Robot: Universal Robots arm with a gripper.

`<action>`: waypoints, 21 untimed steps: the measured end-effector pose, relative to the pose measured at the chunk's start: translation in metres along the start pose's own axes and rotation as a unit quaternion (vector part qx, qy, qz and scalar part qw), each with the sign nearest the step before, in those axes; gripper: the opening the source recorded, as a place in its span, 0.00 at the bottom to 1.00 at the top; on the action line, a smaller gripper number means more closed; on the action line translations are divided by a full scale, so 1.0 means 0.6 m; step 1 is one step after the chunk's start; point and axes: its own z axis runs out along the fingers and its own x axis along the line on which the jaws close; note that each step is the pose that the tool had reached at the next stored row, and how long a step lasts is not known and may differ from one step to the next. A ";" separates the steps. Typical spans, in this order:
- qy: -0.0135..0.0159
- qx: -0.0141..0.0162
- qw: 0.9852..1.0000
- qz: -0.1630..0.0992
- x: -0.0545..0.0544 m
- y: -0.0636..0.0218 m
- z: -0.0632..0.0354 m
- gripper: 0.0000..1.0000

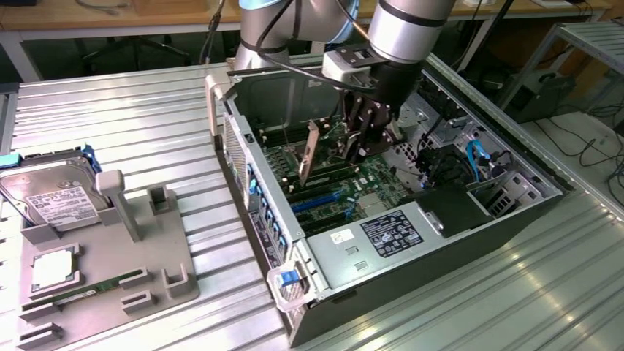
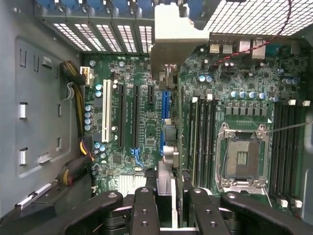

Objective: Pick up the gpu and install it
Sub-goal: 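Insert the gpu into the slot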

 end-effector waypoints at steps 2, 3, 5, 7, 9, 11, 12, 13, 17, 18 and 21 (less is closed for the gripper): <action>0.000 0.000 1.000 0.000 0.000 0.000 0.007 0.29; 0.000 0.000 1.000 0.000 0.000 0.000 0.009 0.29; 0.003 0.000 1.000 0.000 0.000 -0.001 0.014 0.29; 0.003 0.000 1.000 0.000 0.000 -0.001 0.018 0.29; 0.006 0.000 1.000 0.001 0.000 -0.001 0.021 0.29; 0.017 -0.001 1.000 0.001 -0.001 -0.001 0.022 0.29; 0.021 -0.001 1.000 0.002 -0.002 -0.001 0.024 0.29; 0.022 -0.001 1.000 0.002 -0.002 0.000 0.026 0.29; 0.021 -0.001 1.000 0.003 -0.003 0.007 0.036 0.29; 0.021 -0.001 1.000 0.005 -0.003 0.007 0.038 0.29; 0.020 -0.001 0.999 0.029 -0.003 0.007 0.047 0.29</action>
